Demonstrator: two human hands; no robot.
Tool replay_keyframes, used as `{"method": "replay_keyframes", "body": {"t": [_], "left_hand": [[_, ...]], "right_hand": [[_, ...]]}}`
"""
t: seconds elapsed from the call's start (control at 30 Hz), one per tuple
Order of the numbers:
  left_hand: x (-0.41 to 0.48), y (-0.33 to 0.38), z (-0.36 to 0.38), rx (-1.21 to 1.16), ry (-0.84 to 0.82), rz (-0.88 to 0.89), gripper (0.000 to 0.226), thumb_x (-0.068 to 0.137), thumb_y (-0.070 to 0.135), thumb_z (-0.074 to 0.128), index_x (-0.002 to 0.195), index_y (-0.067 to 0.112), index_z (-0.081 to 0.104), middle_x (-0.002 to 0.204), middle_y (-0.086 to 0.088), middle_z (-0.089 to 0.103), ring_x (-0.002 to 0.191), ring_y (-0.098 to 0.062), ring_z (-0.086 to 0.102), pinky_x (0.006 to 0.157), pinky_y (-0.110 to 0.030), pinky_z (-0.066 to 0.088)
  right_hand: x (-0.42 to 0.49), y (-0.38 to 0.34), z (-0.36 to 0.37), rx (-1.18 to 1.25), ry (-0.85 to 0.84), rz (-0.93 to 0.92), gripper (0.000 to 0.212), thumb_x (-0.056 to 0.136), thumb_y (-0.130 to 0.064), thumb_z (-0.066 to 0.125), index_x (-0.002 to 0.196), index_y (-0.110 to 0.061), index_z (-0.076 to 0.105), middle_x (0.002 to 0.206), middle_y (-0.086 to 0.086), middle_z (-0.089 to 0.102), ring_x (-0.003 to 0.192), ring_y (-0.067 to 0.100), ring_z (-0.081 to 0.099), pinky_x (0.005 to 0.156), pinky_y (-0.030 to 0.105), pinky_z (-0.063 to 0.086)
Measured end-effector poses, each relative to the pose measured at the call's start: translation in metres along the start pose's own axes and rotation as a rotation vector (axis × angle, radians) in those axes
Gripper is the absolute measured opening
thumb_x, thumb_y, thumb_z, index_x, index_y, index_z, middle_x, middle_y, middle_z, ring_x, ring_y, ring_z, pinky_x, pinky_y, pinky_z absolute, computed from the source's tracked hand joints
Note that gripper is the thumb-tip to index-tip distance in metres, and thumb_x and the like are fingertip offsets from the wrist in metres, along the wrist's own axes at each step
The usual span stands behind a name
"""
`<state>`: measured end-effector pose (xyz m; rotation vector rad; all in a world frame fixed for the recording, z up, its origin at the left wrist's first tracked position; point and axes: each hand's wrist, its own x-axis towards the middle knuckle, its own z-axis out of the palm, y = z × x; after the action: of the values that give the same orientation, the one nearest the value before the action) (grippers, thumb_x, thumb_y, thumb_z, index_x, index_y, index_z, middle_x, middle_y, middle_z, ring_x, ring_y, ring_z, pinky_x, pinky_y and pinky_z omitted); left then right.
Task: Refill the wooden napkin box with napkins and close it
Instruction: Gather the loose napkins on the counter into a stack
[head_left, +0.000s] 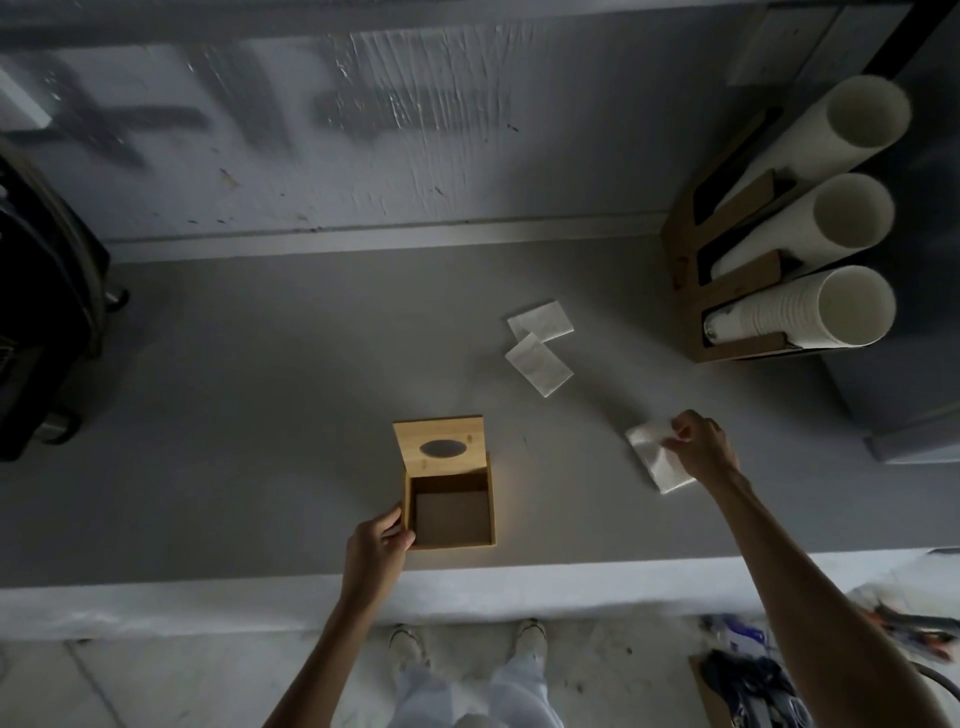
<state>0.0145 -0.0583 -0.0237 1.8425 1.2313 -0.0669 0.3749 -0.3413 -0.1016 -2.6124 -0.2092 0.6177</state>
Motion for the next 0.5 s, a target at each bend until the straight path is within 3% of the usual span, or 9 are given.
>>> {"method": "replay_keyframes", "body": {"t": [0.13, 0.3, 0.37, 0.5], "left_hand": [[0.000, -0.002, -0.002, -0.027, -0.017, -0.002, 0.046, 0.084, 0.008, 0.065, 0.129, 0.003, 0.055, 0.119, -0.015, 0.068, 0.100, -0.023, 0.069, 0.090, -0.039, 0.056], [0.003, -0.003, -0.003, -0.039, -0.025, -0.001, 0.045, 0.083, 0.006, 0.066, 0.127, 0.005, 0.058, 0.115, -0.013, 0.070, 0.095, -0.018, 0.070, 0.086, -0.035, 0.057], [0.004, -0.004, -0.002, -0.039, -0.032, -0.003, 0.046, 0.083, 0.006, 0.066, 0.128, 0.005, 0.056, 0.117, -0.012, 0.069, 0.096, -0.018, 0.069, 0.084, -0.030, 0.056], [0.007, -0.006, -0.001, -0.064, -0.050, -0.034, 0.048, 0.083, 0.009, 0.065, 0.129, 0.008, 0.055, 0.116, -0.010, 0.070, 0.095, -0.014, 0.069, 0.086, -0.029, 0.056]], "right_hand": [[-0.002, -0.021, -0.008, 0.228, -0.038, -0.019, 0.021, 0.076, -0.006, 0.075, 0.090, -0.013, 0.060, 0.096, 0.015, 0.068, 0.087, 0.028, 0.062, 0.074, 0.031, 0.043], [0.026, -0.103, -0.014, 0.375, -0.081, -0.178, 0.035, 0.075, 0.002, 0.072, 0.079, -0.027, 0.053, 0.084, 0.008, 0.064, 0.080, 0.030, 0.063, 0.074, 0.047, 0.050], [0.041, -0.141, -0.003, 0.410, -0.100, -0.216, 0.040, 0.073, 0.008, 0.071, 0.082, -0.026, 0.052, 0.085, 0.009, 0.063, 0.077, 0.029, 0.061, 0.074, 0.045, 0.049], [0.078, -0.190, 0.046, 0.325, -0.154, -0.203, 0.035, 0.073, 0.006, 0.072, 0.101, -0.010, 0.058, 0.103, 0.028, 0.067, 0.088, 0.033, 0.064, 0.077, 0.044, 0.050]]}}
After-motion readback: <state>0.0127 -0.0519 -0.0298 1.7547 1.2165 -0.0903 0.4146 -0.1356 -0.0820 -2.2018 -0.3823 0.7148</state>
